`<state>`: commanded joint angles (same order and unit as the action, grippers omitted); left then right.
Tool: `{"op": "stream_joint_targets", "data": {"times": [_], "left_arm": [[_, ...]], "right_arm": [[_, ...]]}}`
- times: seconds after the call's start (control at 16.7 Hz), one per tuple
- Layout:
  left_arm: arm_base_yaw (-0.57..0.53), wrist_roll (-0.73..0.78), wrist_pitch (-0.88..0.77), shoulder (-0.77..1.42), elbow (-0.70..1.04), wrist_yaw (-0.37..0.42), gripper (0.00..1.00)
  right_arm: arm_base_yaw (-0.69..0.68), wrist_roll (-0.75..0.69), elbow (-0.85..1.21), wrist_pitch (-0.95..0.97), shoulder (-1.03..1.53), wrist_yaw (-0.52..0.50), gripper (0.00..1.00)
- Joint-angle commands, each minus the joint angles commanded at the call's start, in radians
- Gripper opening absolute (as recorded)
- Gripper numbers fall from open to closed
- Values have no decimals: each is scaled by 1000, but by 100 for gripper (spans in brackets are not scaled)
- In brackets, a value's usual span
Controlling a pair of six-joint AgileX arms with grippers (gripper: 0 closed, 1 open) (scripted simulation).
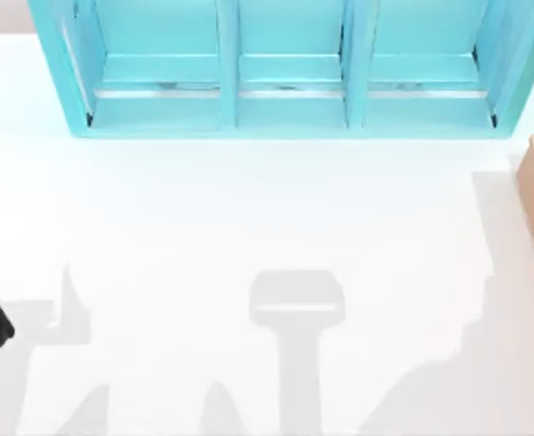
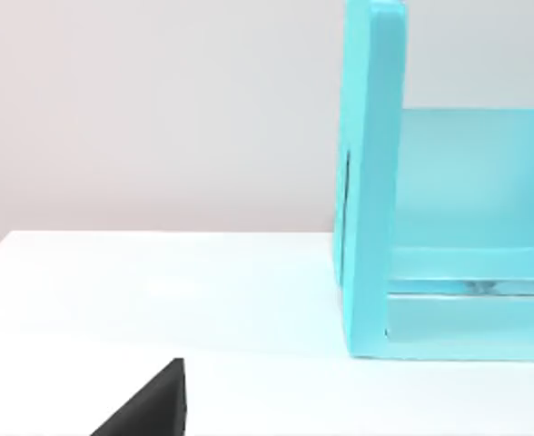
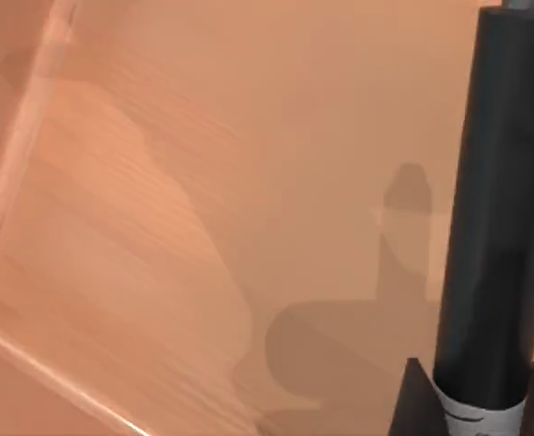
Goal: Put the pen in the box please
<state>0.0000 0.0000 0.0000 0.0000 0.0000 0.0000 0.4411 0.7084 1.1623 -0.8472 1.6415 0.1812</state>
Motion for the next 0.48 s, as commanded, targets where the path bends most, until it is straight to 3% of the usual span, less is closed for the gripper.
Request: {"op": "stream_joint_targets", "data": {"times": [0.24,0.48], "left_arm": [[0,0,0,0,0,0,100],[0,0,0,0,0,0,100]], "right_arm": [[215,171,-179,111,-173,97,0],[280,230,-225,168,-234,154,0]]}}
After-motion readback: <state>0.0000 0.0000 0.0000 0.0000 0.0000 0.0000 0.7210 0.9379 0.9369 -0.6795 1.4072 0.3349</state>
